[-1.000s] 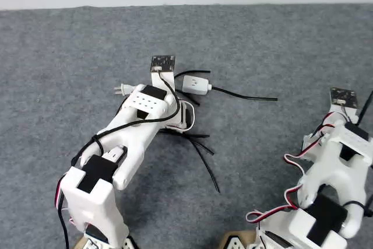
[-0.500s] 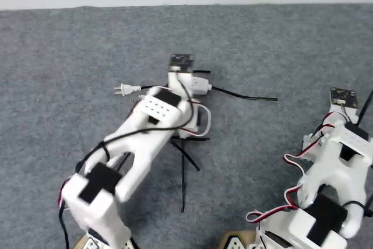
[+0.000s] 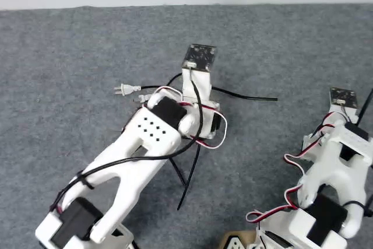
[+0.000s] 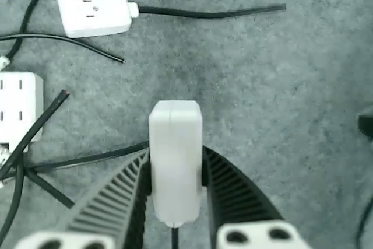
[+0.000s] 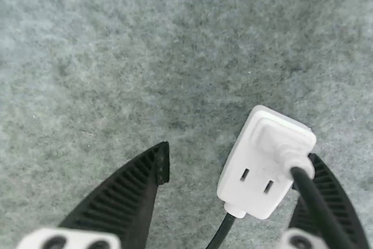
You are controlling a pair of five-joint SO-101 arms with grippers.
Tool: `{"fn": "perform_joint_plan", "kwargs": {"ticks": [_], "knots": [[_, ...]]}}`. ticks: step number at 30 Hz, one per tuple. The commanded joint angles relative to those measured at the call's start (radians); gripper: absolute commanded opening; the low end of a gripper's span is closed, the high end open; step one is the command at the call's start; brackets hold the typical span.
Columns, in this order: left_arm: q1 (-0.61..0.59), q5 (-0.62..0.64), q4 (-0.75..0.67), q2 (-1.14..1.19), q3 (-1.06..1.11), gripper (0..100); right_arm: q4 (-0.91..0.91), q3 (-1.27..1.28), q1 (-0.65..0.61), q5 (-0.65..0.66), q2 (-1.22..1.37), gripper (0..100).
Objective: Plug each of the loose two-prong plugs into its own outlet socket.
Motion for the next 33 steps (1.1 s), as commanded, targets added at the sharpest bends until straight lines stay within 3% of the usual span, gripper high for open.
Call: {"fn": "perform_joint_plan", "kwargs": {"ticks": [1, 7, 12, 17, 23, 30, 33], "knots": [[-0.044, 0.084, 0.074, -0.107, -0.182, 1, -0.008, -0.008, -0.013, 0.009, -0.005, 33.2], [-0.011, 0.106, 0.132, -0.04, -0.217, 1, -0.007, -0.008, -0.012, 0.009, -0.005, 33.2], [-0.006, 0.227, -0.071, 0.123, -0.068, 1, -0.007, -0.008, -0.012, 0.009, -0.005, 33.2], [0.084, 0.313, -0.341, 0.305, 0.082, 2, 0.013, -0.008, 0.004, 0.037, -0.005, 33.2], [0.097, 0.311, -0.388, 0.413, 0.03, 3, 0.013, -0.008, 0.039, 0.066, -0.005, 33.2], [0.095, 0.315, -0.341, 0.457, 0.002, 35, 0.019, -0.008, 0.035, 0.066, -0.005, 33.2], [0.083, 0.308, -0.292, 0.427, 0.002, 38, 0.016, -0.008, 0.041, 0.066, -0.005, 33.2]]}}
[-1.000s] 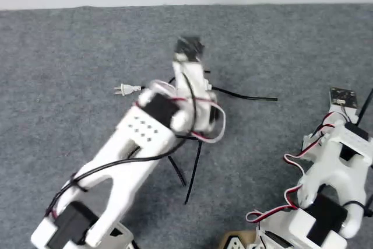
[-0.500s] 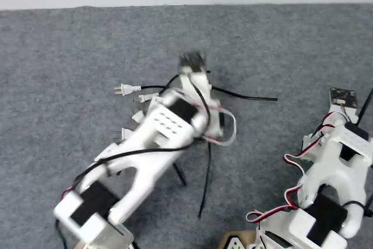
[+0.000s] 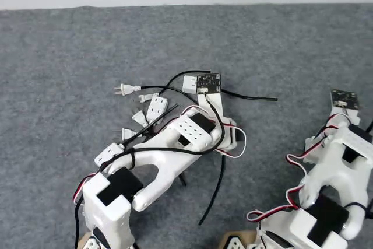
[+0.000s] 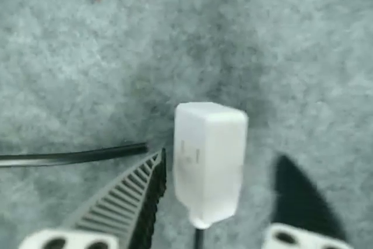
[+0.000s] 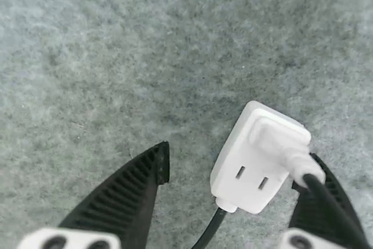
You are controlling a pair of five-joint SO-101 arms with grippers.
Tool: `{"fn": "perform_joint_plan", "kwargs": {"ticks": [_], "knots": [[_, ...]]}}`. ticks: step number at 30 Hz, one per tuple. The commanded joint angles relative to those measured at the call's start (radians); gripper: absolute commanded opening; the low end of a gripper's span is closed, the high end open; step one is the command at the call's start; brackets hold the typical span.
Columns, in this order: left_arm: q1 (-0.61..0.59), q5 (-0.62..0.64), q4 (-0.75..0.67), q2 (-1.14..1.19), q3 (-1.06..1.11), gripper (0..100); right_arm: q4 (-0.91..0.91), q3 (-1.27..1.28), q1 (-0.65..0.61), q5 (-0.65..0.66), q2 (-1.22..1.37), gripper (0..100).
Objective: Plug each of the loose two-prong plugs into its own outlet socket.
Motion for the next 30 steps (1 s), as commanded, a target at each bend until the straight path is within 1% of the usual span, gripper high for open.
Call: {"fn": "perform_joint_plan", "kwargs": {"ticks": [1, 3, 6, 8, 11, 12, 14, 16, 19, 22, 25, 28, 30], "knots": [[-0.023, 0.008, 0.066, -0.058, -0.05, 38, 0.008, -0.008, 0.015, 0.011, -0.005, 33.2], [-0.052, 0.003, 0.098, -0.107, -0.05, 37, 0.008, -0.008, 0.015, 0.012, -0.005, 33.2], [-0.081, -0.086, 0.127, -0.206, -0.047, 32, 0.008, -0.008, 0.01, 0.012, -0.005, 33.2], [-0.078, -0.163, 0.127, -0.273, -0.044, 23, 0.008, -0.008, 0.008, 0.009, -0.005, 33.2], [-0.031, -0.315, 0.123, -0.334, -0.047, 2, 0.008, -0.008, 0.008, 0.006, -0.005, 33.2], [0.002, -0.371, 0.121, -0.338, -0.048, 0, 0.008, -0.008, 0.008, 0.006, -0.005, 33.2], [0.068, -0.445, 0.121, -0.336, -0.044, 3, 0.008, -0.008, 0.008, 0.005, -0.005, 33.2], [0.107, -0.45, 0.098, -0.296, -0.048, 1, 0.012, -0.008, 0.008, 0.005, -0.005, 33.2], [0.13, -0.448, 0.044, -0.192, -0.082, 1, 0.012, -0.008, 0.008, 0.005, -0.005, 33.2], [0.127, -0.448, 0.021, -0.055, -0.147, 1, 0.012, -0.008, 0.008, 0.005, -0.005, 33.2], [0.094, -0.448, 0.052, 0.043, -0.206, 1, 0.012, -0.008, 0.01, 0.009, -0.005, 33.2], [0.061, -0.448, 0.114, 0.057, -0.229, 1, 0.012, -0.008, 0.01, 0.009, -0.005, 33.2], [0.054, -0.42, 0.149, 0.035, -0.228, 1, 0.008, -0.008, 0.008, 0.006, -0.005, 33.2]]}}
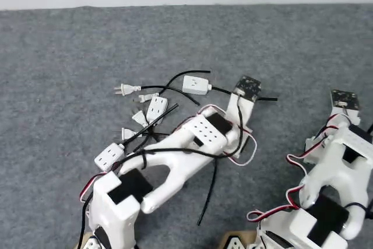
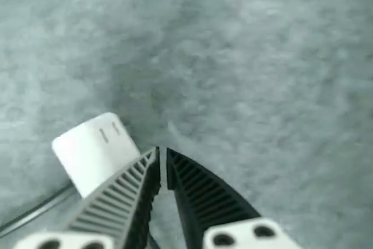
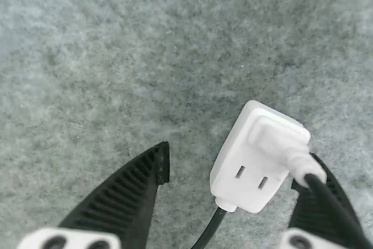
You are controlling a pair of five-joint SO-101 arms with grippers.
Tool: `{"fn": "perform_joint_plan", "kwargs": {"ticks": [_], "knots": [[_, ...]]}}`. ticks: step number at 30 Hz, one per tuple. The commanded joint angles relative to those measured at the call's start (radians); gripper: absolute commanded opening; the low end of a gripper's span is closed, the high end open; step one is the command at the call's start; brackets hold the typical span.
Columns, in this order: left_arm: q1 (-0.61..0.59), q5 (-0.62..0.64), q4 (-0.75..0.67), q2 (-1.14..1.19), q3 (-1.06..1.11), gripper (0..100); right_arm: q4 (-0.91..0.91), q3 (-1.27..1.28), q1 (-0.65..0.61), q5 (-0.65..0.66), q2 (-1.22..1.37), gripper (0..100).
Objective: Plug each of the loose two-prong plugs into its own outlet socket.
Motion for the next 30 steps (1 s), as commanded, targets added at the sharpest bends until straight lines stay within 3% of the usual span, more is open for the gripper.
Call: {"fn": "perform_joint_plan", "kwargs": {"ticks": [1, 5, 13, 22, 30], "knots": [[-0.021, 0.041, 0.068, -0.038, -0.051, 1, 0.007, -0.008, 0.005, 0.003, -0.005, 33.2], [-0.028, 0.072, 0.118, -0.058, -0.045, 1, 0.012, -0.008, -0.007, 0.003, -0.005, 33.2], [-0.13, 0.069, 0.031, -0.074, 0.077, 1, 0.007, 0.011, -0.007, 0.009, -0.005, 33.2], [-0.031, 0.066, 0.098, -0.258, 0.101, 1, 0.004, 0.015, -0.012, 0.003, -0.005, 33.2], [-0.069, -0.114, 0.081, -0.638, 0.384, 1, 0.113, -0.089, -0.041, 0.002, -0.053, 33.2]]}}
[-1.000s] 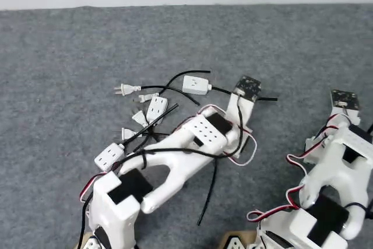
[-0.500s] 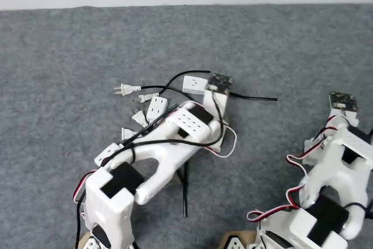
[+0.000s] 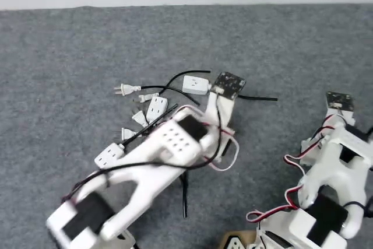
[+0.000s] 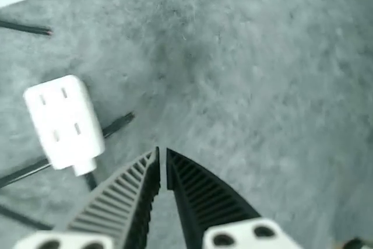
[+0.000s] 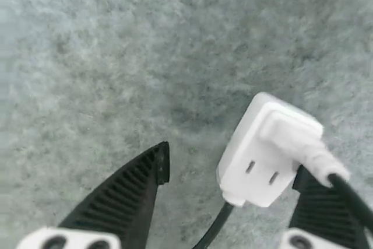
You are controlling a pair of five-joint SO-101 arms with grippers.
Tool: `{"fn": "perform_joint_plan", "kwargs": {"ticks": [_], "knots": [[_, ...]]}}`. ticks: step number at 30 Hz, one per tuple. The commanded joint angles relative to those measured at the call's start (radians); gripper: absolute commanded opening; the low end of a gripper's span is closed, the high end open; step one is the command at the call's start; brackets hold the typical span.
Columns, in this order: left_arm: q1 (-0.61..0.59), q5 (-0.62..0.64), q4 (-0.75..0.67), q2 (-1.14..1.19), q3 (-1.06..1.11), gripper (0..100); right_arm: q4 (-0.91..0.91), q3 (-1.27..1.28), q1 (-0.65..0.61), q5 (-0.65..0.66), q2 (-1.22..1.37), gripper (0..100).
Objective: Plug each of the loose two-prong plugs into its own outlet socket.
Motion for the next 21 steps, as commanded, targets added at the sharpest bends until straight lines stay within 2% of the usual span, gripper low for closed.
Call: {"fn": "perform_joint_plan", "kwargs": {"ticks": [1, 5, 7, 10, 13, 16, 19, 21], "knots": [[-0.046, -0.092, -0.02, -0.262, 0.137, 1, 0.11, -0.137, -0.018, 0.002, -0.068, 33.2], [-0.195, -0.144, -0.064, -0.514, 0.377, 1, 0.28, -0.272, -0.054, -0.023, -0.127, 33.2], [-0.318, -0.192, -0.068, -0.632, 0.473, 1, 0.337, -0.318, -0.09, -0.049, -0.156, 33.2], [-0.569, -0.256, -0.068, -0.787, 0.576, 1, 0.421, -0.381, -0.174, -0.077, -0.199, 33.2], [-0.815, -0.261, -0.071, -0.914, 0.659, 1, 0.506, -0.43, -0.305, -0.112, -0.243, 33.2], [-1.005, -0.262, -0.072, -1.003, 0.725, 1, 0.545, -0.459, -0.464, -0.147, -0.274, 33.2], [-1.122, -0.264, -0.097, -1.031, 0.76, 2, 0.533, -0.48, -0.627, -0.222, -0.277, 33.2], [-1.174, -0.264, -0.146, -1.013, 0.777, 2, 0.512, -0.502, -0.717, -0.322, -0.268, 33.2]]}}
